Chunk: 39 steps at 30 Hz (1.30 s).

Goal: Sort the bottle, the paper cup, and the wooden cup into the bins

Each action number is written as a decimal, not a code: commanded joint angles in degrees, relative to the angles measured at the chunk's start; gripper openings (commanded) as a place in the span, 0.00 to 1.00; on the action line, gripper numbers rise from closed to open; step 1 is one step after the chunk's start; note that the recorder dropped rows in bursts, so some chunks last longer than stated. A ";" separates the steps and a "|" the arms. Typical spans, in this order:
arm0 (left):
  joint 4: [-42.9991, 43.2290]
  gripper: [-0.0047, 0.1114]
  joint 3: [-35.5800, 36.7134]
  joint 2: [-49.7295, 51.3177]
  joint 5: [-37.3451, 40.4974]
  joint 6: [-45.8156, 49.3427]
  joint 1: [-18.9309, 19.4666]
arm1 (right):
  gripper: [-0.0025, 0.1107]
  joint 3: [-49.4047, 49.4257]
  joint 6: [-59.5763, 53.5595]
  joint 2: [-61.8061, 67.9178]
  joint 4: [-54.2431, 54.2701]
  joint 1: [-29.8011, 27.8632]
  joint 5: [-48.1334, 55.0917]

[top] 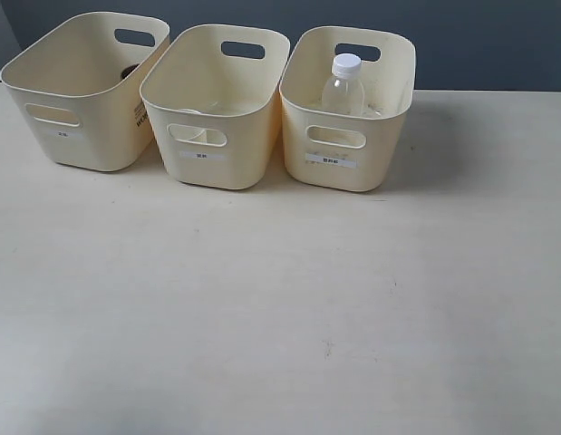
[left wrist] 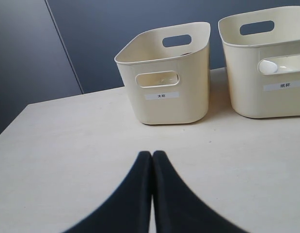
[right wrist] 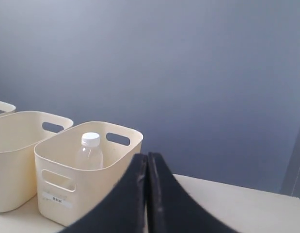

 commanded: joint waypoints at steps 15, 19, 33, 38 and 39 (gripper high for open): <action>-0.20 0.04 -0.15 -0.22 -0.17 -0.08 -0.20 | 0.02 7.08 37.63 -6.60 -31.17 -0.28 1.09; -0.20 0.04 -0.15 -0.22 -0.17 -0.08 -0.20 | 0.02 10.64 37.63 -6.60 -31.17 -0.28 0.25; -0.20 0.04 -0.15 -0.22 -0.17 -0.08 -0.20 | 0.02 15.42 37.87 -6.60 -31.78 -0.28 -3.77; -0.20 0.04 -0.15 -0.22 -0.17 -0.08 -0.20 | 0.02 15.42 37.87 -6.60 -31.63 -0.28 -3.79; -0.20 0.04 -0.15 -0.22 -0.17 -0.08 -0.20 | 0.02 15.42 37.87 -6.60 -31.63 -0.28 -3.79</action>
